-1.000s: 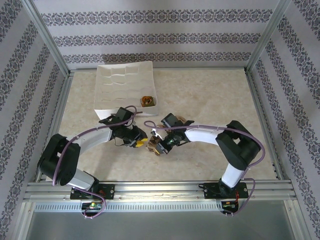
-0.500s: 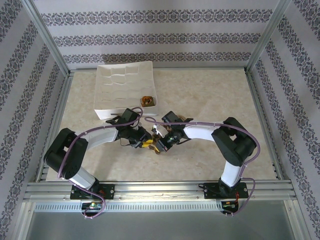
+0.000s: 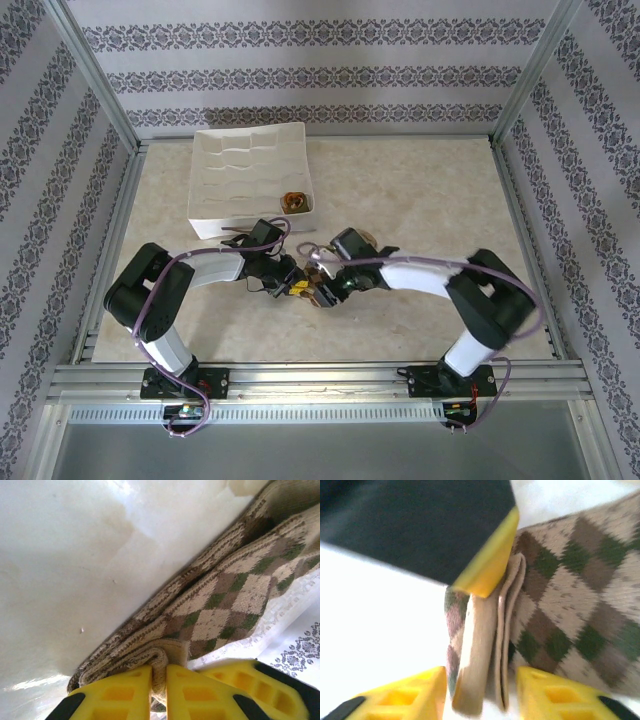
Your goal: Roll the socks
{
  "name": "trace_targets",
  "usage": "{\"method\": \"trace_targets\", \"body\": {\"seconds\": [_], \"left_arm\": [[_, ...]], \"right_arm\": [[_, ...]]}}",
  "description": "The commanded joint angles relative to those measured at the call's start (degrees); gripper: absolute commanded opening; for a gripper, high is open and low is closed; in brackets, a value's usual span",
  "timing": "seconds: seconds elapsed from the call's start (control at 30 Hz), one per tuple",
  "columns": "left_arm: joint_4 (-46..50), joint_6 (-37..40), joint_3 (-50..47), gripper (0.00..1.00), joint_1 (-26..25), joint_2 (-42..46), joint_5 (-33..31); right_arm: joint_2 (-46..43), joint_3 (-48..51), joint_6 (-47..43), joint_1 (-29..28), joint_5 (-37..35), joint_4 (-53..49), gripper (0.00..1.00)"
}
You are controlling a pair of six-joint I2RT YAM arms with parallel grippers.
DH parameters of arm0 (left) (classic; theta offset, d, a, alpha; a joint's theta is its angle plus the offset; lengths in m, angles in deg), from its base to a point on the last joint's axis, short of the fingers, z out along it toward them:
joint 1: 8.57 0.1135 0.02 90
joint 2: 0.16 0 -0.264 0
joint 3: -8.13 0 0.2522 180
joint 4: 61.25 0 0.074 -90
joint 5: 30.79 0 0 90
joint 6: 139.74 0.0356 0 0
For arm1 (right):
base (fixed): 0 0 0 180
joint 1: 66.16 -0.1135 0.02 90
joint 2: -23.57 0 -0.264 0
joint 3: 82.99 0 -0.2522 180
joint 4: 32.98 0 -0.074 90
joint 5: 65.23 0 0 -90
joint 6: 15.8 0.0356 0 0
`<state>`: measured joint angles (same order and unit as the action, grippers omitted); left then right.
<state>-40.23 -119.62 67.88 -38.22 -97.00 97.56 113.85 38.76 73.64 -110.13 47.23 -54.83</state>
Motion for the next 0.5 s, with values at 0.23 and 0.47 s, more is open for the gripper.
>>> {"method": "trace_targets", "body": {"seconds": [0.23, 0.47], "left_arm": [[7.64, 1.81, 2.98, 0.14, -0.6, -2.66, -4.11], [9.29, 2.44, 3.36, 0.14, -0.25, -2.68, -4.24]], "right_arm": [[-8.69, 6.81, -20.03, -15.02, -30.31, 9.58, 0.55], [2.91, 0.83, -26.88, -20.27, -42.45, 10.92, 0.55]]}}
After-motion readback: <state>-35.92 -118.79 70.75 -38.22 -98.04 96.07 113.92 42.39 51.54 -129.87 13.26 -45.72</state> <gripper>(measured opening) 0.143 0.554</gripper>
